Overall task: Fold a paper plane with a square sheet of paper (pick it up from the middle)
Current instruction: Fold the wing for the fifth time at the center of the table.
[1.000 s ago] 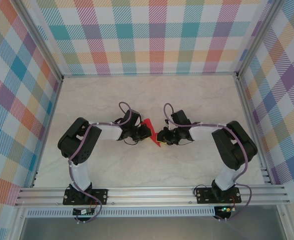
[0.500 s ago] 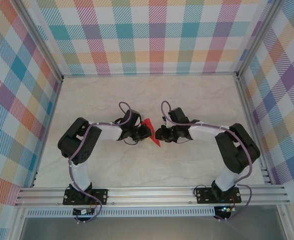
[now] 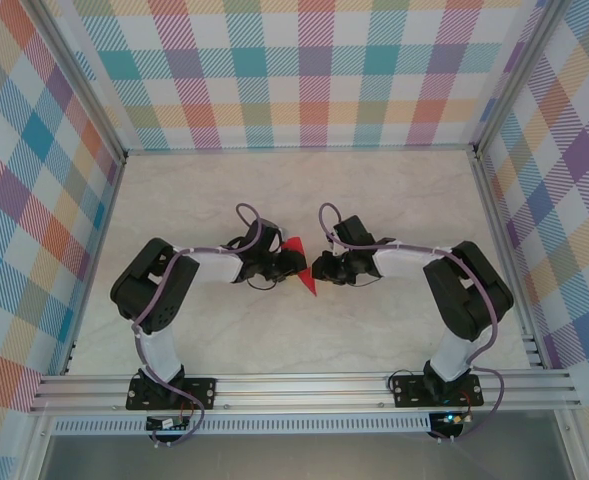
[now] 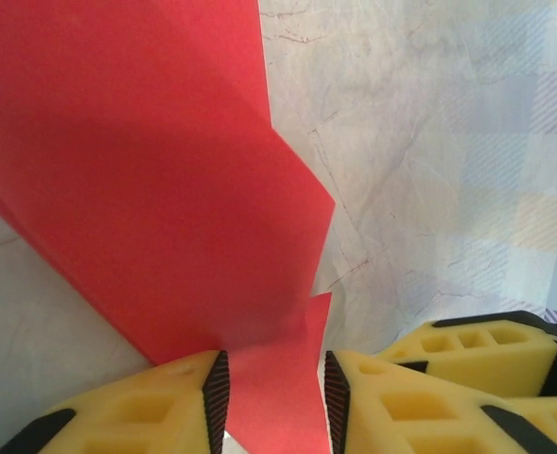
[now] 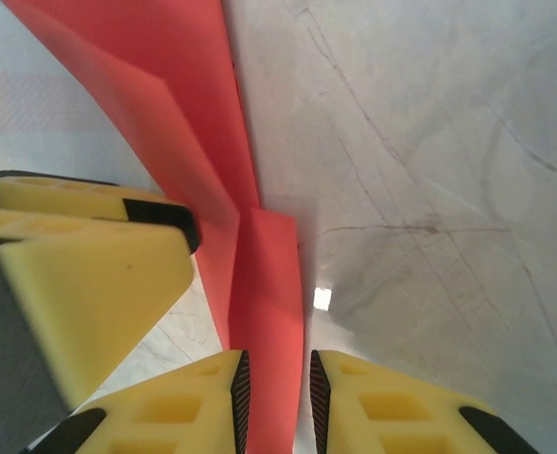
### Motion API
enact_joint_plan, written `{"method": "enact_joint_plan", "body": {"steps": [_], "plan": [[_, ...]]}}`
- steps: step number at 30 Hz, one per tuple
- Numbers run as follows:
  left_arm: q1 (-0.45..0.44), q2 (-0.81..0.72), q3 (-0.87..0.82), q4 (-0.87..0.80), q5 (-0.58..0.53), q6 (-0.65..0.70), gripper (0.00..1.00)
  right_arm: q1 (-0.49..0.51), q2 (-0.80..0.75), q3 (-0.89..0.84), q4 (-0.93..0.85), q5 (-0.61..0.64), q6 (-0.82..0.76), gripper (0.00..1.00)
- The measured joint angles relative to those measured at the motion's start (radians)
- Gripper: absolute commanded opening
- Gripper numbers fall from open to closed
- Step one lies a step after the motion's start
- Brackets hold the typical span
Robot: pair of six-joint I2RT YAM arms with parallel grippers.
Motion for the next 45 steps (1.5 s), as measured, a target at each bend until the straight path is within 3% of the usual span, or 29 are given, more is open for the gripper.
{"method": "enact_joint_plan", "body": {"steps": [13, 30, 45], "plan": [[0.000, -0.104, -0.023, -0.042, -0.079, 0.000, 0.45, 0.002, 0.019, 0.022, 0.024, -0.036, -0.014, 0.28], [0.000, -0.123, -0.023, -0.053, -0.101, -0.039, 0.44, 0.037, -0.038, -0.056, 0.113, 0.024, -0.071, 0.29], [0.000, -0.175, -0.023, -0.080, -0.131, -0.083, 0.27, 0.087, -0.062, -0.067, 0.177, 0.061, -0.116, 0.33]]}}
